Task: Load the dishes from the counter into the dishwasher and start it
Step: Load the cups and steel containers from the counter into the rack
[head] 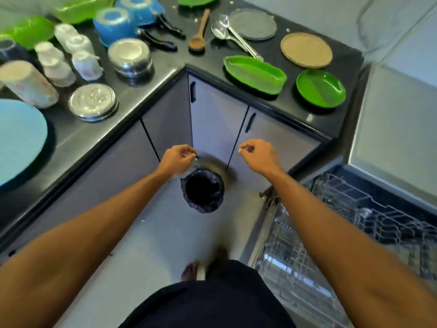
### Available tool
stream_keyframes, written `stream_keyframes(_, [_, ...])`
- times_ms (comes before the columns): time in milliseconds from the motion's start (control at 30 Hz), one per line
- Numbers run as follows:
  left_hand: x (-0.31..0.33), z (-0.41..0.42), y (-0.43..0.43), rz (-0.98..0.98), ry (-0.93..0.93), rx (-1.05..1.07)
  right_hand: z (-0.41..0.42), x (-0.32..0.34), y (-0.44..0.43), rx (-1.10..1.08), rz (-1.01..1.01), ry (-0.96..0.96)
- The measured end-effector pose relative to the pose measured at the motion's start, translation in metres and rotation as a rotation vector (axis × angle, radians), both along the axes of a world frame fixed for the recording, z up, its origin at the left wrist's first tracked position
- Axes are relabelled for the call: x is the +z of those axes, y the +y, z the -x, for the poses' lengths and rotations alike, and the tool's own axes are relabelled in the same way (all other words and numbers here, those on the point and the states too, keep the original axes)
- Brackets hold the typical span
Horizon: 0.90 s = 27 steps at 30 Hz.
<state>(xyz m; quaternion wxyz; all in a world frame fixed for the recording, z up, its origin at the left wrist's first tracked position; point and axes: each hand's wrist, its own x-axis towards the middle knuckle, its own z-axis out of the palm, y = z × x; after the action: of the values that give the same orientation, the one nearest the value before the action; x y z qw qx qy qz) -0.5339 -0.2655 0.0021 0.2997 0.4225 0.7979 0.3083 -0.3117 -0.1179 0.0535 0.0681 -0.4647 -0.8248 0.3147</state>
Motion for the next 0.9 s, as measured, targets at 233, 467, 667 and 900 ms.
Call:
stream_keyframes(233, [0.022, 0.012, 0.111, -0.071, 0.057, -0.023, 0.009, 0.011, 0.112, -0.082, -0.122, 0.057])
stream_keyframes(467, [0.040, 0.025, 0.199, -0.091, 0.153, 0.010, 0.035, 0.020, 0.211, -0.067, -0.150, 0.145])
stream_keyframes(667, [0.049, 0.068, 0.224, -0.117, 0.243, 0.120, 0.103, 0.032, 0.248, 0.060, -0.165, 0.226])
stream_keyframes(900, [0.066, 0.163, 0.181, -0.204, 0.331, 0.248, 0.231, 0.037, 0.232, 0.293, -0.143, 0.234])
